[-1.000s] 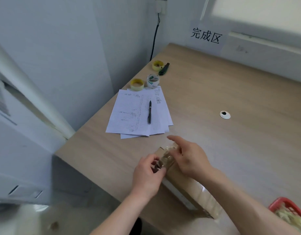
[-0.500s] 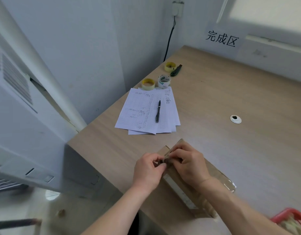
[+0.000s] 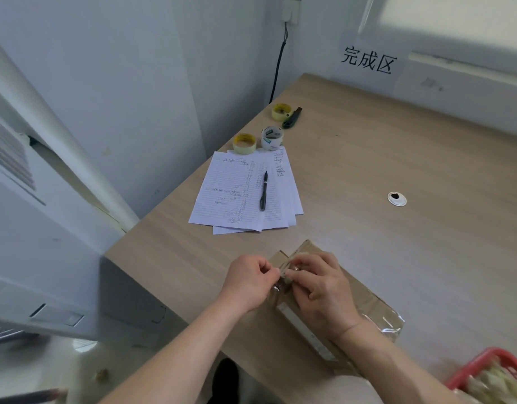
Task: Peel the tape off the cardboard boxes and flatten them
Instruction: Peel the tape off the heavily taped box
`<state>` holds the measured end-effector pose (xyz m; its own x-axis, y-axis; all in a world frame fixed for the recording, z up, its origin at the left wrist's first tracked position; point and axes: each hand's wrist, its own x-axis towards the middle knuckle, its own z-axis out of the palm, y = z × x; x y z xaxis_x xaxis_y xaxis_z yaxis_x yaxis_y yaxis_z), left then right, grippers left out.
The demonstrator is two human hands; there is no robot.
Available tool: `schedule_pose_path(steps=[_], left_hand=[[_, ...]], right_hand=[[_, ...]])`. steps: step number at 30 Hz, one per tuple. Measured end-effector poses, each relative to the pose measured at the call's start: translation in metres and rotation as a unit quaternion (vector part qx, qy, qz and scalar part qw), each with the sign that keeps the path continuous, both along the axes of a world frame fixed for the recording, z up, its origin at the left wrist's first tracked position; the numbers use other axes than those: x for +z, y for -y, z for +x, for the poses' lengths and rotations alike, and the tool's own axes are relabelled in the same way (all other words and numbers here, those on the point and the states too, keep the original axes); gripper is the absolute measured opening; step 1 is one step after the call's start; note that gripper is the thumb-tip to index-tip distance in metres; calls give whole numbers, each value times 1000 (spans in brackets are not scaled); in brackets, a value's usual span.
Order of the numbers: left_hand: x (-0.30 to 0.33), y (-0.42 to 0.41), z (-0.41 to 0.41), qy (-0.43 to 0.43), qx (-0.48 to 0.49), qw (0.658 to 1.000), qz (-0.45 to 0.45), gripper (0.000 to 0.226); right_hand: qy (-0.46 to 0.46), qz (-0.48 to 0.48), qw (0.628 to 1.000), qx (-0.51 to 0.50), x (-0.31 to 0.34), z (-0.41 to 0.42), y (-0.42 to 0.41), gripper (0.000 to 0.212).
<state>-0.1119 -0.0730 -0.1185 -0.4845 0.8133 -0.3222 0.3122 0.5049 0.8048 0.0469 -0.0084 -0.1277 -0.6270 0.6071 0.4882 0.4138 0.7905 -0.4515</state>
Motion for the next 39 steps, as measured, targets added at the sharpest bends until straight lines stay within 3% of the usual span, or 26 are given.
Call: schedule_pose_path(steps=[4, 8, 10, 12, 16, 22, 28, 34, 39], left_hand=[[0, -3, -5, -28, -37, 999, -18, 30], [3, -7, -8, -27, -78, 996, -26, 29], [6, -12, -12, -27, -101, 994, -33, 26], [8, -17, -17, -31, -141, 989, -43, 22], [12, -28, -22, -49, -214, 974, -55, 20], [10, -41, -33, -12, -280, 957, -79, 20], [15, -59, -41, 112, -311, 937, -113, 19], [18, -80, -33, 53, -371, 923, -86, 24], [16, -86, -36, 79, -406, 903, -115, 22]], right_hand=[[-19, -39, 998, -39, 0, 3, 5, 18], [-78, -185, 968, -151, 7, 3, 3, 30], [-61, -235, 952, -184, 10, -1, -3, 42], [-2, -258, 946, -198, 11, -3, -8, 41], [17, -220, 947, -234, 13, -10, -4, 5], [15, -161, 953, -255, 2, -13, 20, 15], [15, -178, 955, -236, 9, -14, 26, 10], [-33, -173, 940, -292, 10, -14, 31, 19], [-55, -167, 935, -308, 6, -14, 37, 21]])
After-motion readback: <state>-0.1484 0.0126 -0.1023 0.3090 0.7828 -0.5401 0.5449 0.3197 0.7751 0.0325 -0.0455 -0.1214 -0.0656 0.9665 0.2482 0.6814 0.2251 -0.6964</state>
